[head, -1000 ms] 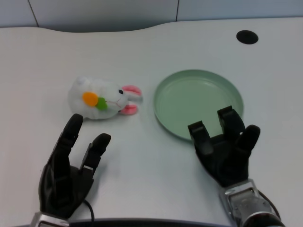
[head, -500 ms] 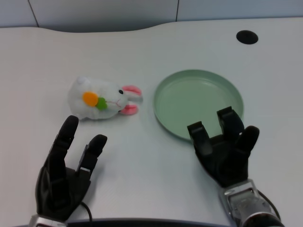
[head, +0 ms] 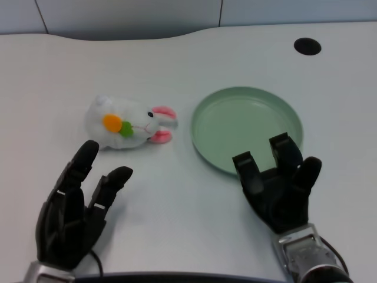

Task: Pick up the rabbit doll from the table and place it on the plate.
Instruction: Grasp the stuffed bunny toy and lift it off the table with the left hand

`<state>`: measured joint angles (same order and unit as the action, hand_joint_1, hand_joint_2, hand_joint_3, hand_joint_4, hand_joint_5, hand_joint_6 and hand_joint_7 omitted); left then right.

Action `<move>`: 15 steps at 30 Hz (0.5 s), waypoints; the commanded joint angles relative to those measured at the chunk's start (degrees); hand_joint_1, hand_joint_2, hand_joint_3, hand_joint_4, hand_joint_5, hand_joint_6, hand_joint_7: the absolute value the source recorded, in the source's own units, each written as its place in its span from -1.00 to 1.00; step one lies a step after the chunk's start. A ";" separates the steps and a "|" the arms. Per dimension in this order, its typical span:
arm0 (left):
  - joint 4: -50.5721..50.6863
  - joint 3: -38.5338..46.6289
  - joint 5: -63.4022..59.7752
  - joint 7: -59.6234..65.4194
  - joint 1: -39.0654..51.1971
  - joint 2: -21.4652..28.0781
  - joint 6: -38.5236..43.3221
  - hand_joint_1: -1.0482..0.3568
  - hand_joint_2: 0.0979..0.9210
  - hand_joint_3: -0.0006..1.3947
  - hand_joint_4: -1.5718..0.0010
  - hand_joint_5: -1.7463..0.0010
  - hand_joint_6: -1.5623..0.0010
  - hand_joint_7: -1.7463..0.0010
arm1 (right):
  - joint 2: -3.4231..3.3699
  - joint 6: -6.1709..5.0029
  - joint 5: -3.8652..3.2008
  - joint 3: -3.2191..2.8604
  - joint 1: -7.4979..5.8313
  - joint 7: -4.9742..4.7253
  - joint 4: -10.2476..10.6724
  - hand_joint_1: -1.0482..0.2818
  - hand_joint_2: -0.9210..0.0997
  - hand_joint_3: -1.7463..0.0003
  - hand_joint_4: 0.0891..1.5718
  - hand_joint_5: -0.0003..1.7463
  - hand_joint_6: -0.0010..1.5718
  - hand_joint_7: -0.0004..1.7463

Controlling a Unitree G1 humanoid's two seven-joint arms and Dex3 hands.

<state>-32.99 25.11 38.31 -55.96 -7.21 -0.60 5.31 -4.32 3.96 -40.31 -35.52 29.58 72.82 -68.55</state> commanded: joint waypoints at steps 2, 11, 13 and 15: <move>0.67 -1.82 -6.68 -0.48 -4.46 5.67 11.65 -0.09 0.68 -1.00 0.34 0.57 0.28 1.00 | -0.52 -0.26 0.40 0.17 -0.85 -0.13 -0.57 -0.16 -0.91 0.99 0.13 1.00 -0.01 0.91; -6.80 -7.74 -27.01 9.84 -13.33 14.92 41.40 -0.30 0.65 -0.99 0.30 0.89 0.36 1.00 | -0.42 -0.48 0.17 -0.16 -0.31 -0.27 -0.71 -0.16 -0.92 0.99 0.13 1.00 -0.04 1.00; -10.49 -9.69 -33.31 13.65 -16.22 17.74 47.79 -0.33 0.69 -0.99 0.33 0.93 0.40 1.00 | -0.32 -0.34 0.09 -0.22 -0.16 -0.30 -0.64 -0.15 -0.91 0.99 0.13 1.00 -0.04 1.00; -13.51 -11.56 -39.48 18.58 -18.58 20.28 52.07 -0.43 0.75 -0.98 0.37 0.96 0.45 1.00 | -0.18 -0.04 0.05 -0.19 -0.02 -0.28 -0.57 -0.14 -0.91 0.99 0.12 1.00 -0.05 1.00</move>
<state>-44.46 14.84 2.46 -40.00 -24.25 17.82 54.76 -4.35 3.76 -40.35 -35.64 29.79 72.76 -68.69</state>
